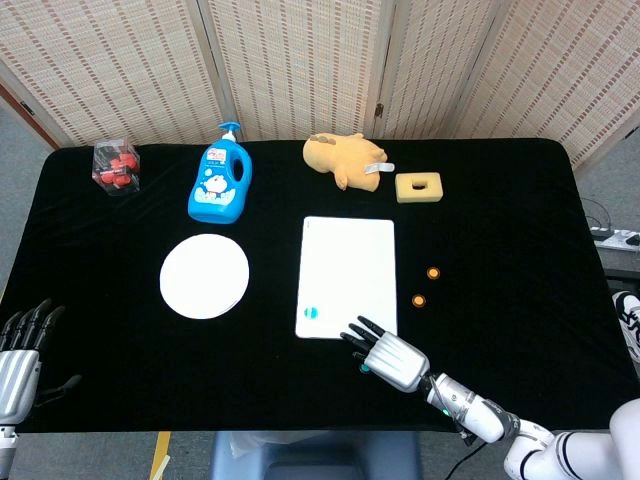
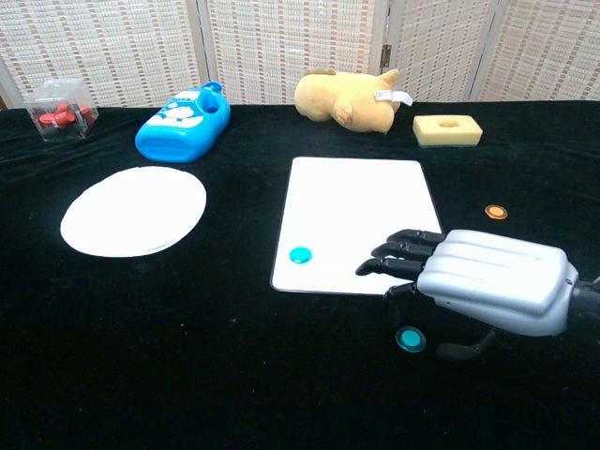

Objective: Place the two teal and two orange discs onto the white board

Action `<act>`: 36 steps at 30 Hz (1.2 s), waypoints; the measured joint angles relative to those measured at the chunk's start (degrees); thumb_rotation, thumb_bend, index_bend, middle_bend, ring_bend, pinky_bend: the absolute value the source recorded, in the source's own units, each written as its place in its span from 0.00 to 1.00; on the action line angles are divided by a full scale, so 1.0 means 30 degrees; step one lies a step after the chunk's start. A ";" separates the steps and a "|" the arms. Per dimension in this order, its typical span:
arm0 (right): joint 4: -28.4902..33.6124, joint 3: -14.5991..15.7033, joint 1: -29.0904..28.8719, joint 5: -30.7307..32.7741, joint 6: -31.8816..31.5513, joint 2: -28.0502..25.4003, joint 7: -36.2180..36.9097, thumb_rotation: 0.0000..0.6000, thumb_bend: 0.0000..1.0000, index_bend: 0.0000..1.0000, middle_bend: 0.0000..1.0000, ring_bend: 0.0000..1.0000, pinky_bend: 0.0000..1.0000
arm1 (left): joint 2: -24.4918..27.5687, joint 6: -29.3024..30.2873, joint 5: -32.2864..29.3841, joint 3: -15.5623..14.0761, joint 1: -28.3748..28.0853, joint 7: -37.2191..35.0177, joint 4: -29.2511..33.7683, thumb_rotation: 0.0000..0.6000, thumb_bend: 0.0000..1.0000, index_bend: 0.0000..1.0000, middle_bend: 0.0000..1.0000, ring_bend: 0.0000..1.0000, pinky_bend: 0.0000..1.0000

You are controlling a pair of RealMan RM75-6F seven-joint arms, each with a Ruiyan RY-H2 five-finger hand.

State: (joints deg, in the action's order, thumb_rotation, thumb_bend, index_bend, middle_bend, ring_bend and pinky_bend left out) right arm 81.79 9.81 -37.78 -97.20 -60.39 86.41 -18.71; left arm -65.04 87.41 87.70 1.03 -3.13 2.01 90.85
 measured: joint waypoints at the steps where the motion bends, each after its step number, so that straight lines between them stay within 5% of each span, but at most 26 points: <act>1: -0.0033 -0.0036 0.0004 -0.0015 0.0073 0.0045 -0.0015 1.00 0.24 0.37 0.06 0.00 0.00 | -0.0003 -0.0003 -0.0017 -0.0008 0.0012 -0.0011 -0.0014 1.00 0.13 0.01 0.00 0.08 0.00; 28: 0.0105 -0.1104 0.0114 0.0258 0.0977 0.0346 -0.0351 1.00 0.25 0.52 0.09 0.00 0.00 | -0.0283 -0.0015 -0.0124 -0.0063 0.0184 -0.0494 -0.0651 1.00 0.13 0.01 0.00 0.08 0.00; 36: 0.0862 -0.2751 -0.0341 0.1301 0.1127 0.0069 -0.0125 1.00 0.25 0.52 0.09 0.00 0.00 | -0.0250 0.0023 -0.0013 -0.0053 0.0164 -0.0482 -0.0594 1.00 0.13 0.01 0.00 0.08 0.00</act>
State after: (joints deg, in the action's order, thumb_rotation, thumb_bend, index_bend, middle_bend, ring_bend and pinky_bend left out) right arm 84.38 1.56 -38.80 -93.30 -57.01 86.61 -19.08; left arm -65.79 87.48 87.66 0.87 -2.64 0.57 89.07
